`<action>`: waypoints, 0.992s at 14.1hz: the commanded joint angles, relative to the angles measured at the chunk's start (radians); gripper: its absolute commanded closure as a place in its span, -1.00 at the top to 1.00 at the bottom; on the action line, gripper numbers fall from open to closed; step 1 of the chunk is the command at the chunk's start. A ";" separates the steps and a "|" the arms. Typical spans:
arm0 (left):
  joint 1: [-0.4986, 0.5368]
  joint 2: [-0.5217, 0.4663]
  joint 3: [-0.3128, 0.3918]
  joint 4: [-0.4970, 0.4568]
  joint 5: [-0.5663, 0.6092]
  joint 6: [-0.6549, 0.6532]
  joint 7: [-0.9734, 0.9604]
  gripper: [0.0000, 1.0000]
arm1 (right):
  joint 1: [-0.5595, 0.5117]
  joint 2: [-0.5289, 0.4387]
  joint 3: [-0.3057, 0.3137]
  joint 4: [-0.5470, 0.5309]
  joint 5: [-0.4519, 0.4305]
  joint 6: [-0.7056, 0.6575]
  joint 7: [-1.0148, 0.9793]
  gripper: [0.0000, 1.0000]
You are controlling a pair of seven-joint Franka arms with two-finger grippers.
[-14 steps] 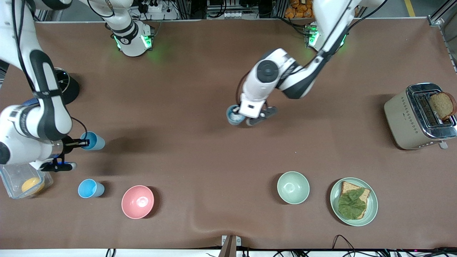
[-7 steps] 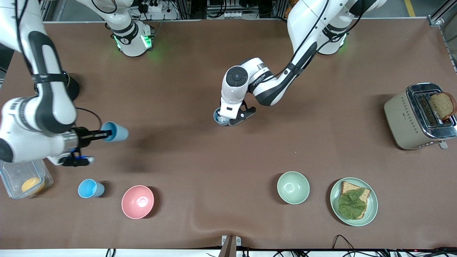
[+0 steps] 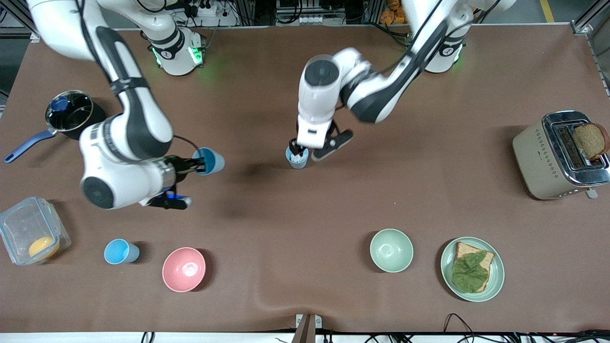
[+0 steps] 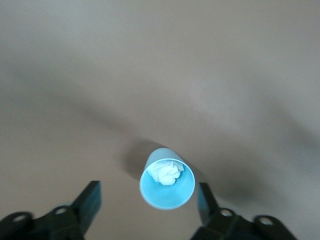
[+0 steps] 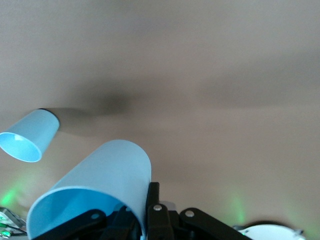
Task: Stack blue cups with both arms
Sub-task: 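Release the cup with the left gripper while the right gripper carries another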
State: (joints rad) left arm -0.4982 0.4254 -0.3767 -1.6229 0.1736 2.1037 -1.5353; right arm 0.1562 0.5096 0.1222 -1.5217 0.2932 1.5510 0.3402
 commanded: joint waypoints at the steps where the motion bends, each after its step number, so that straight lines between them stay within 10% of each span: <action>1: 0.100 -0.199 -0.002 -0.046 0.020 -0.155 0.169 1.00 | 0.052 -0.016 -0.013 -0.014 0.075 0.033 0.156 -1.00; 9: 0.610 -0.375 -0.004 -0.034 -0.095 -0.309 1.109 1.00 | 0.247 0.000 -0.012 -0.071 0.130 0.288 0.477 -1.00; 14: 0.679 -0.379 0.001 0.035 -0.114 -0.361 1.245 1.00 | 0.315 0.000 -0.013 -0.121 0.132 0.400 0.556 -1.00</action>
State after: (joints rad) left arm 0.1814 0.0661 -0.3636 -1.6209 0.0615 1.7942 -0.3018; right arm 0.4488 0.5227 0.1216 -1.6026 0.4017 1.9073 0.8739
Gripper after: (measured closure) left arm 0.000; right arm 0.960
